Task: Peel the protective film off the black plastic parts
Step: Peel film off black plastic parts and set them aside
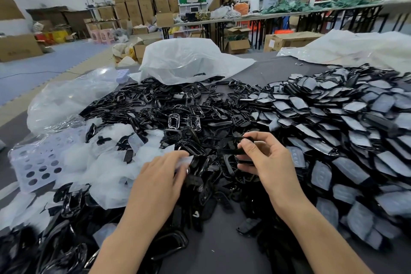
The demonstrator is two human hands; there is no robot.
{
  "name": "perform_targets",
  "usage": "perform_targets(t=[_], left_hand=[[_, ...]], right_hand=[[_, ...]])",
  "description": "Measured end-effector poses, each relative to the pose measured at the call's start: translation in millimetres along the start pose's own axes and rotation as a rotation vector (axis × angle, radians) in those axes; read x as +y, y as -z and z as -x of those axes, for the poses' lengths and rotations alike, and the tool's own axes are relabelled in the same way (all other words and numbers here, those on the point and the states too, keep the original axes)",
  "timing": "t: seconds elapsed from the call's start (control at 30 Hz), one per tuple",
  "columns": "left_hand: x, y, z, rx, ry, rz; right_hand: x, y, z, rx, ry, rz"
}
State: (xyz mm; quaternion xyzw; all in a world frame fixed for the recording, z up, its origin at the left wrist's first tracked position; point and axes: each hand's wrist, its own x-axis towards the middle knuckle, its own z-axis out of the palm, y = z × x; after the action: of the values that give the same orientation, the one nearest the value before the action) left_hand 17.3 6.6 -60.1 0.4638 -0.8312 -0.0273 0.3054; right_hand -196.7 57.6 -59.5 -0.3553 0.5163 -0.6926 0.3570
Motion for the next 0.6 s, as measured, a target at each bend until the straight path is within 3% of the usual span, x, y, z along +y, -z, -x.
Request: perform_targets(t=[0.1, 0.2, 0.33, 0.47, 0.53, 0.6], left_hand=[[1, -3, 2, 0.068, 0.004, -0.114], [12, -3, 4, 0.099, -0.134, -0.109], [16, -6, 10, -0.157, -0.252, -0.188], [12, -4, 8, -0.234, -0.259, -0.184], [15, -1, 5, -0.22, -0.201, -0.021], [20, 4, 1, -0.154, -0.013, 0.317]], right_hand=[[0, -1, 1, 0.021, 0.013, 0.036], [1, 0, 1, 0.031, 0.027, 0.069], [2, 0, -1, 0.044, 0.027, 0.048], [4, -2, -1, 0.031, 0.005, 0.007], [5, -4, 0, 0.013, -0.007, 0.003], [6, -6, 2, -0.022, -0.019, 0.02]])
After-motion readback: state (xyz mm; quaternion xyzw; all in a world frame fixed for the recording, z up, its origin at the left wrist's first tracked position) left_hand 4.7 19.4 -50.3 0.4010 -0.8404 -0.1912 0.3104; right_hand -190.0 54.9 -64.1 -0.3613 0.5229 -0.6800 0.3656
